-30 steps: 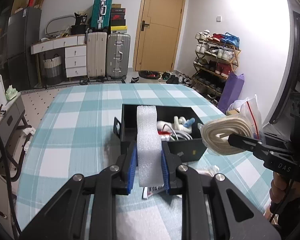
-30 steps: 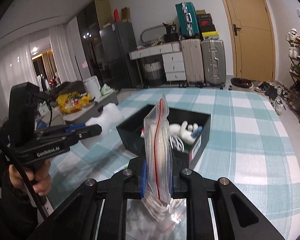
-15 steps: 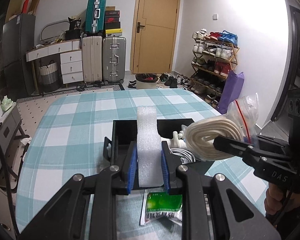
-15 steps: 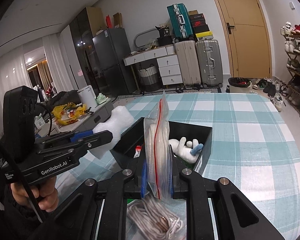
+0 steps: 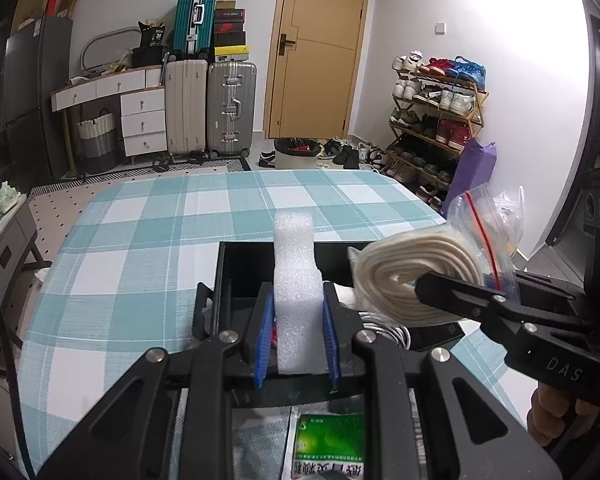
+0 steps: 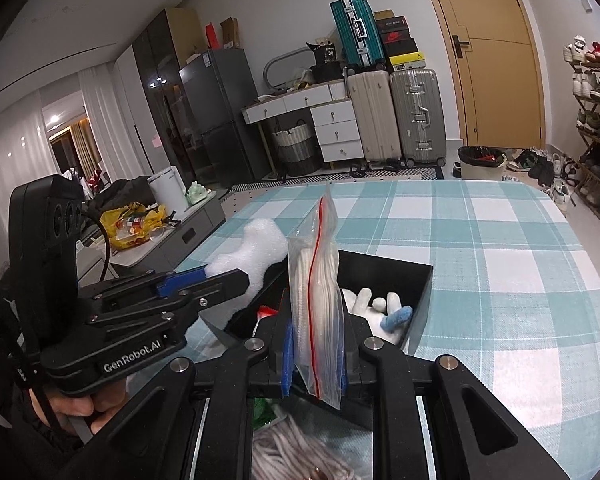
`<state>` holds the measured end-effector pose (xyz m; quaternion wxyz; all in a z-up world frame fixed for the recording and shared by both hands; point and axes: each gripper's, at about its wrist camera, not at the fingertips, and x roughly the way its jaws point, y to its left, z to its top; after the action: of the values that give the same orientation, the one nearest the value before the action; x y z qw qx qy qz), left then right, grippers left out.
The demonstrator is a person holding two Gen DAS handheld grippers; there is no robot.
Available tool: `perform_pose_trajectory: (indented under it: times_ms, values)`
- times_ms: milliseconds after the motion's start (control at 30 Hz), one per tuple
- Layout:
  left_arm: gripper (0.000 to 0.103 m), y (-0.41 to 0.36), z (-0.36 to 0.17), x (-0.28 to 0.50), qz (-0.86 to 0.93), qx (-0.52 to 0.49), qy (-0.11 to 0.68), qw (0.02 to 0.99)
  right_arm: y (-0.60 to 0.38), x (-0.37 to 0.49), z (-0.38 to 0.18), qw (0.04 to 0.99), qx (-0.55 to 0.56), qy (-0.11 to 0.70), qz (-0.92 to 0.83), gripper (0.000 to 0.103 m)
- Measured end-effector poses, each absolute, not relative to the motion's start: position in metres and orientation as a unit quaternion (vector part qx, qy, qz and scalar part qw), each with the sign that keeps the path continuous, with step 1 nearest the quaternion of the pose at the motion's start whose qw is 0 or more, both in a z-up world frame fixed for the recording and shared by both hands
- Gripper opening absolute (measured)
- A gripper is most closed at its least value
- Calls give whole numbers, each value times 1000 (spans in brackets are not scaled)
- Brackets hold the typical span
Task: Organize soft objects
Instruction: 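Lower the foam block and bagged rope into the box and open both grippers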
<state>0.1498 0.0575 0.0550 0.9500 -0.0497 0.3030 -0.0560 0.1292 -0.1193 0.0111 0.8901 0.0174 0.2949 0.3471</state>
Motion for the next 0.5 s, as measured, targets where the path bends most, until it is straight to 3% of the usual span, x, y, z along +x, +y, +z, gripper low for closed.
perform_pose_trajectory:
  times_ms: [500]
  values:
    - [21,45,31,163,-45,-12,353,935,-99,162,-17,879,5,337,339,16]
